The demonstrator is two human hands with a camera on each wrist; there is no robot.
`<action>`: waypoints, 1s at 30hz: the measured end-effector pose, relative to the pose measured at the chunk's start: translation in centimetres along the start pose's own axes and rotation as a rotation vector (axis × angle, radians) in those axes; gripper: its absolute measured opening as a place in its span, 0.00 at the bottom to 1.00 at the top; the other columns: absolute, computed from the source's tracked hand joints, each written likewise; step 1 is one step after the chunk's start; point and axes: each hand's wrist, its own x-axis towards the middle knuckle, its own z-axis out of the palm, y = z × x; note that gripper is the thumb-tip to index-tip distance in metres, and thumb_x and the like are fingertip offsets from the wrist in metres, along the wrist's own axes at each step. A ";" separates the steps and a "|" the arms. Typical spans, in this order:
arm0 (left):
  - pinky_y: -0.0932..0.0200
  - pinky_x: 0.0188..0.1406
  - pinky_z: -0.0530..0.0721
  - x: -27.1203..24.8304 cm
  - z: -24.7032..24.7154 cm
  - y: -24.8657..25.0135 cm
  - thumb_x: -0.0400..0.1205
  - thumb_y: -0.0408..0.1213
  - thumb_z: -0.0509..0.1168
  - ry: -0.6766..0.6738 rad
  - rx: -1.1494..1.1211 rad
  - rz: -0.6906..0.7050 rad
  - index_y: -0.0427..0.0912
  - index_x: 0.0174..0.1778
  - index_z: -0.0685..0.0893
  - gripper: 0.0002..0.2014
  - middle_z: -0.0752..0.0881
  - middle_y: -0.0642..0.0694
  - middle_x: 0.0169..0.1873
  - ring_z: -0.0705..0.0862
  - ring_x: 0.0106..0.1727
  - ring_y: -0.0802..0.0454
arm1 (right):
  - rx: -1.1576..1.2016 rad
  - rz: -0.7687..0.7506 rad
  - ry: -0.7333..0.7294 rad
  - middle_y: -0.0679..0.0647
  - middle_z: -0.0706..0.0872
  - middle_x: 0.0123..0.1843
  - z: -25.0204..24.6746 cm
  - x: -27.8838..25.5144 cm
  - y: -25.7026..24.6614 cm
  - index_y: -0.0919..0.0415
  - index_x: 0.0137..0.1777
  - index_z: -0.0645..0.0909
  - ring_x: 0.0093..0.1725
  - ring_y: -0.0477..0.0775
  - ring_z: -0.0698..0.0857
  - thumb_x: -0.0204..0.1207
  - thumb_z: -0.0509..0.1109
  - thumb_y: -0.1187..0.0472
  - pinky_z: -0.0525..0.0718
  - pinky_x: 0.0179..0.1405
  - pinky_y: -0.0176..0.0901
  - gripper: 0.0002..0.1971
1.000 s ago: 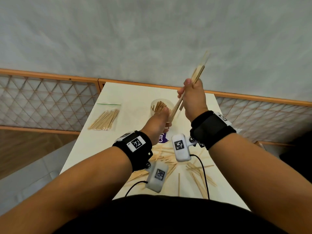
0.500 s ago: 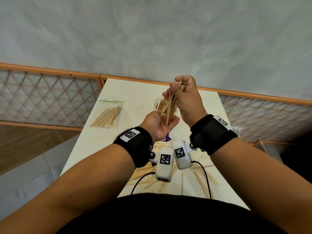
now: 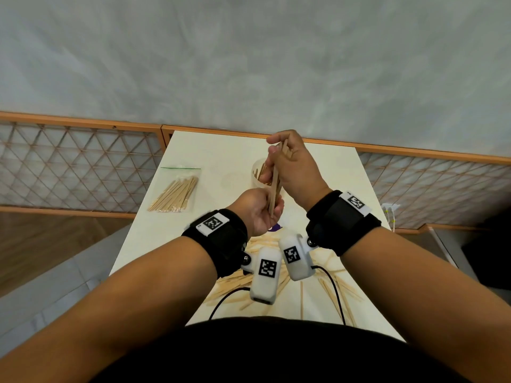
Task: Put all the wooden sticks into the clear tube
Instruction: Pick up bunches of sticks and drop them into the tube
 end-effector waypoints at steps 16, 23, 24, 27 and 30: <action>0.70 0.17 0.68 -3.4 -3.3 2.1 0.88 0.43 0.52 -0.456 0.585 0.217 0.40 0.43 0.76 0.14 0.71 0.50 0.25 0.71 0.24 0.59 | 0.040 0.033 0.025 0.61 0.87 0.33 -3.9 1.5 -1.1 0.58 0.37 0.73 0.19 0.53 0.76 0.77 0.73 0.54 0.70 0.18 0.38 0.14; 0.61 0.30 0.89 -2.8 -1.8 3.1 0.87 0.57 0.49 -0.202 -0.066 0.146 0.32 0.58 0.81 0.30 0.90 0.39 0.35 0.90 0.33 0.49 | -0.224 -0.011 0.186 0.57 0.80 0.31 -2.5 1.0 -2.5 0.55 0.36 0.69 0.21 0.53 0.81 0.79 0.70 0.51 0.77 0.19 0.40 0.15; 0.61 0.27 0.88 -2.6 -1.6 3.0 0.88 0.54 0.47 -0.150 -0.105 0.124 0.31 0.62 0.79 0.28 0.90 0.38 0.33 0.90 0.31 0.48 | -0.254 -0.014 0.179 0.56 0.80 0.31 -2.1 0.8 -2.4 0.54 0.36 0.70 0.21 0.54 0.82 0.79 0.70 0.51 0.77 0.20 0.41 0.15; 0.64 0.19 0.84 -2.3 -1.1 2.5 0.90 0.40 0.48 -0.025 -0.059 0.115 0.36 0.65 0.78 0.17 0.87 0.43 0.25 0.86 0.23 0.53 | -0.283 -0.005 0.142 0.62 0.84 0.34 -1.3 0.3 -1.9 0.55 0.36 0.72 0.22 0.55 0.83 0.77 0.72 0.51 0.78 0.22 0.43 0.14; 0.70 0.12 0.77 -2.4 -1.1 1.8 0.88 0.40 0.55 0.017 0.098 0.127 0.40 0.57 0.81 0.11 0.84 0.48 0.22 0.82 0.19 0.58 | -0.258 0.027 0.113 0.64 0.88 0.41 -1.5 0.0 -1.8 0.60 0.39 0.75 0.23 0.55 0.82 0.77 0.72 0.52 0.78 0.18 0.38 0.14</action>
